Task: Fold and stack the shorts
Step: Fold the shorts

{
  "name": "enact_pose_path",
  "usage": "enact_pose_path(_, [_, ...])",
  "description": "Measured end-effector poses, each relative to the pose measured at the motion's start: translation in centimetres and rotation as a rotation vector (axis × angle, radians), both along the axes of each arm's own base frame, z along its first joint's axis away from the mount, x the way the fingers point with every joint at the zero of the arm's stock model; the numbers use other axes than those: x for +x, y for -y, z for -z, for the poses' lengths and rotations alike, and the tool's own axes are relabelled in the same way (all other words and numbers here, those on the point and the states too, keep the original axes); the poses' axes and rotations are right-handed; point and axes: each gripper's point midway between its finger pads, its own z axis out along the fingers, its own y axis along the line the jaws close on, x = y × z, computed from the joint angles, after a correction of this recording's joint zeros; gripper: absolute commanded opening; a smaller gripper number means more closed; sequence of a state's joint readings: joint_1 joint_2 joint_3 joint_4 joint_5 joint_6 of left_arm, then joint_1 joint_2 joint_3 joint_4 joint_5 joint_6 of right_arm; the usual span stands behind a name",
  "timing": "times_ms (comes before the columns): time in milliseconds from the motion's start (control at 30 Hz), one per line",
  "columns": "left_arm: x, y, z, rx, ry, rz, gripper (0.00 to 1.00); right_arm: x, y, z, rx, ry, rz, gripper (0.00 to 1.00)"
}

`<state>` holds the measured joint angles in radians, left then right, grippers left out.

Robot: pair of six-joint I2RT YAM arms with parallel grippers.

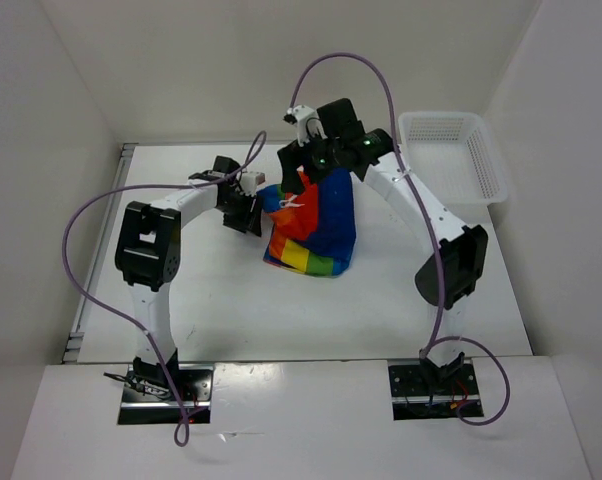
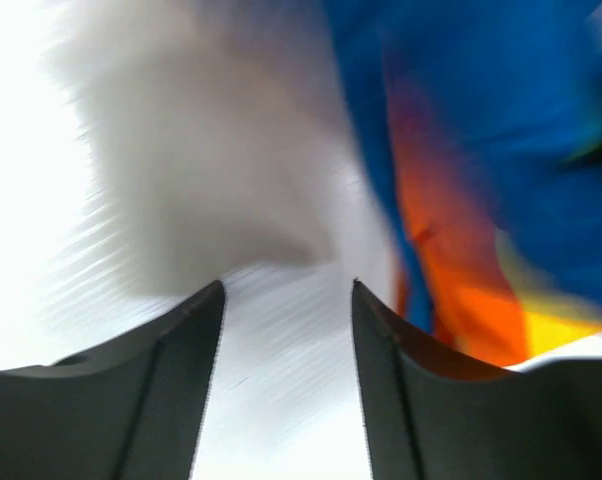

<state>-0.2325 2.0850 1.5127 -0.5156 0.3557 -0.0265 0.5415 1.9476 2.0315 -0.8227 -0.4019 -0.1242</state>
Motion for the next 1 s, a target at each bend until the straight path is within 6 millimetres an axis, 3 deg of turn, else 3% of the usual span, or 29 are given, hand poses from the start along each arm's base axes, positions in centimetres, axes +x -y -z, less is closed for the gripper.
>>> enact_pose_path(67, [0.2,-1.6,-0.1,0.032,-0.005,-0.036,0.65,0.3,0.8,-1.9,0.001,0.062,0.041,0.75])
enact_pose_path(100, [0.2,-2.3,-0.1,0.049,-0.011,-0.051,0.67,0.4,1.4,-2.8,-0.001,0.094,0.066,0.61])
enact_pose_path(167, [0.3,-3.5,-0.4,0.072,-0.018,-0.077,0.68,0.2,2.3,-3.3,-0.008,0.13,0.101,0.49])
enact_pose_path(200, [0.4,-4.0,-0.6,0.08,-0.018,-0.089,0.7,0.0,2.9,-3.0,-0.021,0.132,0.119,0.38])
enact_pose_path(233, [0.7,-4.5,-1.0,0.087,-0.014,-0.1,0.72,-0.2,3.4,-2.4,-0.04,0.13,0.132,0.35])
enact_pose_path(400, [3.1,-4.2,-4.2,0.054,0.054,-0.105,0.74,-0.4,4.5,3.9,-0.137,0.036,0.165,0.4])
enact_pose_path(567, [6.4,-2.8,-6.2,-0.009,0.111,-0.08,0.76,0.0,3.4,8.7,-0.206,-0.028,0.129,0.62])
enact_pose_path(733, [8.2,-1.5,-4.0,-0.072,0.064,-0.052,0.78,-1.3,0.3,10.7,-0.229,-0.026,0.039,0.68])
enact_pose_path(867, [7.6,-1.2,-1.3,-0.087,-0.015,-0.043,0.79,-2.3,-1.6,13.0,-0.25,-0.048,-0.019,0.68])
enact_pose_path(1000, [7.5,-0.8,-1.3,-0.12,-0.032,-0.031,0.75,-1.8,-2.4,15.0,-0.268,-0.067,-0.032,0.66])
